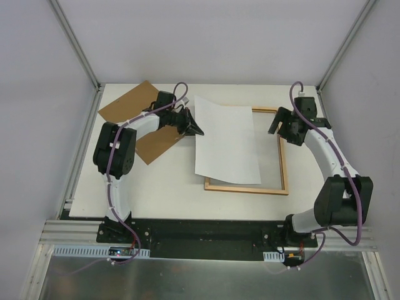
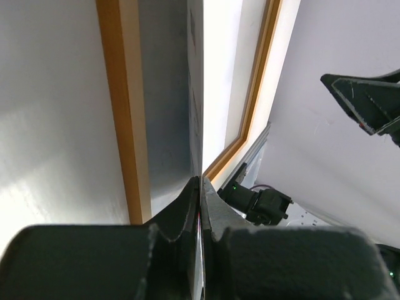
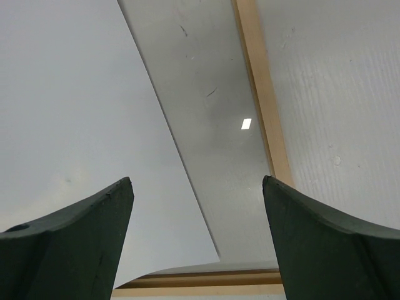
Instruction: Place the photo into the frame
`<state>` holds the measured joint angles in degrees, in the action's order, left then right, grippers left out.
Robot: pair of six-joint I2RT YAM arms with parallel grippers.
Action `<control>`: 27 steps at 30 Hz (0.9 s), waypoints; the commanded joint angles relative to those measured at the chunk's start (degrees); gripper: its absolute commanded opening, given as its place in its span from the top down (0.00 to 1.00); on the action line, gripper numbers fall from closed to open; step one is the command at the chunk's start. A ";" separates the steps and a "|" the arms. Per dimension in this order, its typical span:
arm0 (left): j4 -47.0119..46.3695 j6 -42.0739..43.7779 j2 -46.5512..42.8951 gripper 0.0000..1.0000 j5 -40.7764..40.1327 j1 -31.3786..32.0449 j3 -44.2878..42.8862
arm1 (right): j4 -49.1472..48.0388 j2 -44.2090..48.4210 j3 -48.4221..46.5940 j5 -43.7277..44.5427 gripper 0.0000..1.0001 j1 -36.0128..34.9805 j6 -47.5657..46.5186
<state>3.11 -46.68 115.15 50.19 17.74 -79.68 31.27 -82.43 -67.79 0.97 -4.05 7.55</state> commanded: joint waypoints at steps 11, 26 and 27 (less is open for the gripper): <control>-4.34 -2.02 5.61 1.00 2.89 4.15 -5.75 | -5.86 -7.38 1.08 -5.81 0.14 7.22 3.52; -6.54 -3.42 8.15 1.00 1.40 7.05 -6.98 | -9.47 -13.98 1.17 -7.04 0.13 9.15 2.38; -7.24 -3.94 8.42 1.00 1.05 7.22 -7.07 | -9.56 -14.24 0.99 -7.30 0.13 9.24 2.38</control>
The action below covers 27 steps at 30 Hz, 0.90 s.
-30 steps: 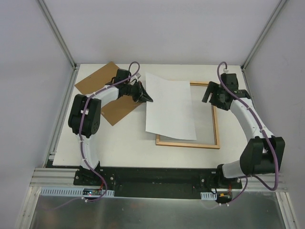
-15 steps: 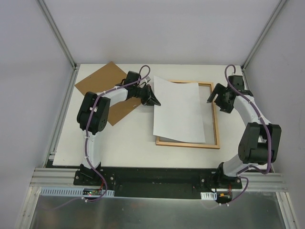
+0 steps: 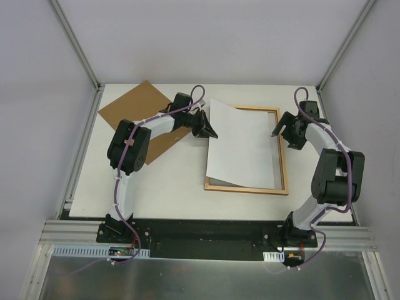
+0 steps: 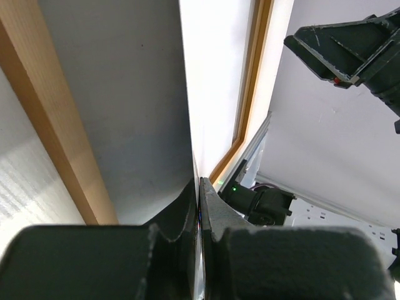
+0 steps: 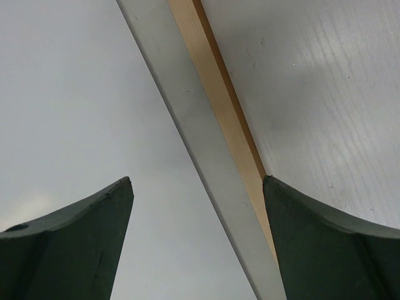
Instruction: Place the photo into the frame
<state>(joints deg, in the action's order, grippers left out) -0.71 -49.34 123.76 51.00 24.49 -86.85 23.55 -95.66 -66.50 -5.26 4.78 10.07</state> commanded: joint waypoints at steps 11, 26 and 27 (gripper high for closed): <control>-7.64 -4.88 4.03 1.00 -0.02 2.75 -3.24 | -5.00 -2.08 1.46 -2.74 0.09 1.46 -0.22; -11.60 -7.79 7.72 1.00 -0.20 4.16 -4.64 | -9.14 -4.98 3.04 -6.17 0.07 1.73 0.75; -11.68 -7.79 7.81 1.00 -0.20 4.25 -4.82 | -9.14 -5.15 2.87 -6.34 0.07 1.73 0.66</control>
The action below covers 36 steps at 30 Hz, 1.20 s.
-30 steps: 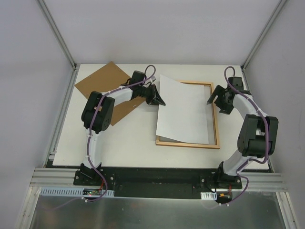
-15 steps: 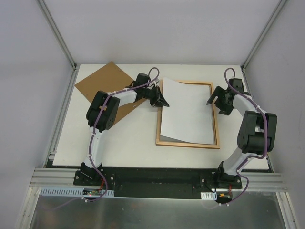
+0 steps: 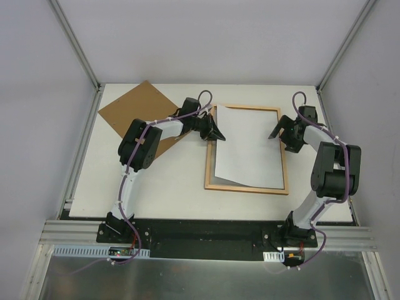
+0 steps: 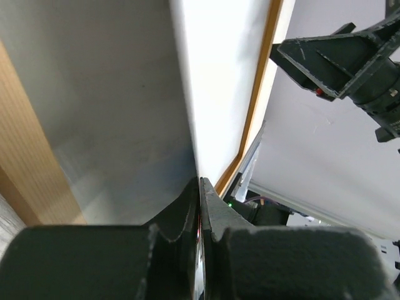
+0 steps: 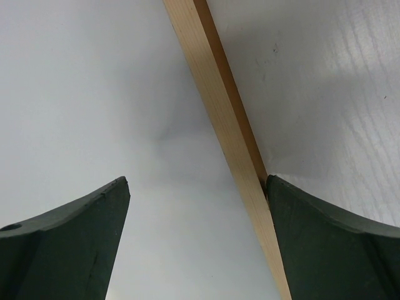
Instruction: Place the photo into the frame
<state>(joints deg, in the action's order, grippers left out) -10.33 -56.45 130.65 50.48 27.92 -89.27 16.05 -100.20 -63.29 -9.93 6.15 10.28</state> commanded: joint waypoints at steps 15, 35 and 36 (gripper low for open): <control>7.60 7.66 -8.47 0.56 -4.86 -1.99 2.61 | -0.85 -2.01 -2.37 -2.81 0.06 0.35 -0.35; 17.35 11.71 -26.40 0.53 -24.79 -11.13 21.68 | 1.34 -5.97 -5.71 0.69 0.06 -5.19 -0.79; 17.45 11.19 -27.80 0.53 -26.29 -11.83 22.56 | 1.78 -5.36 -5.62 2.10 0.06 -5.10 -0.88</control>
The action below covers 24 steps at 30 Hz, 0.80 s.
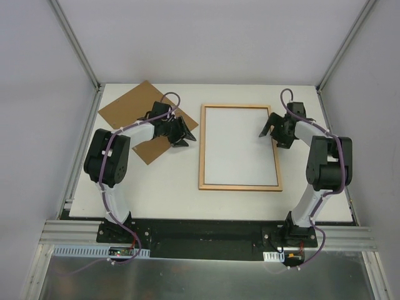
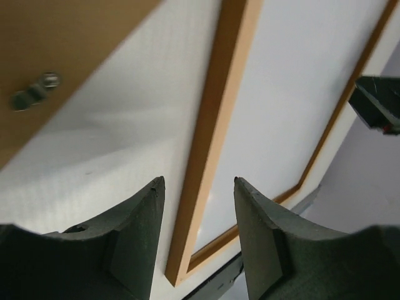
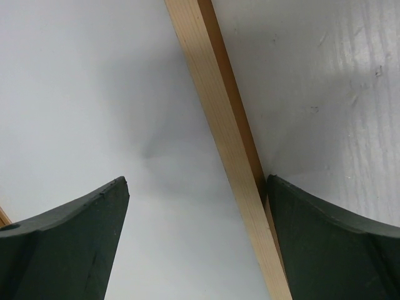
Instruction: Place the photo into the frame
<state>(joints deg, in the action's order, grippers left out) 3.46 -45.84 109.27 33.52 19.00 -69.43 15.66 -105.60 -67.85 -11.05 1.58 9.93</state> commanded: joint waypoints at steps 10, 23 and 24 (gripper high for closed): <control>14.90 3.65 -2.59 0.62 -28.85 -5.03 -8.43 | 8.42 8.91 -2.20 10.17 0.06 -1.23 -1.32; 21.41 13.94 9.11 0.68 -32.90 0.76 -21.27 | 9.39 17.97 -1.58 10.70 0.07 -9.23 -0.62; 21.67 14.03 9.29 0.68 -33.08 1.90 -21.54 | 9.56 18.24 -2.01 10.70 0.07 -9.58 -0.44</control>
<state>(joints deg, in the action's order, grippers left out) 21.58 -35.48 118.19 2.26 16.93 -87.68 23.16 -89.08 -68.18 -1.65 -6.28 9.56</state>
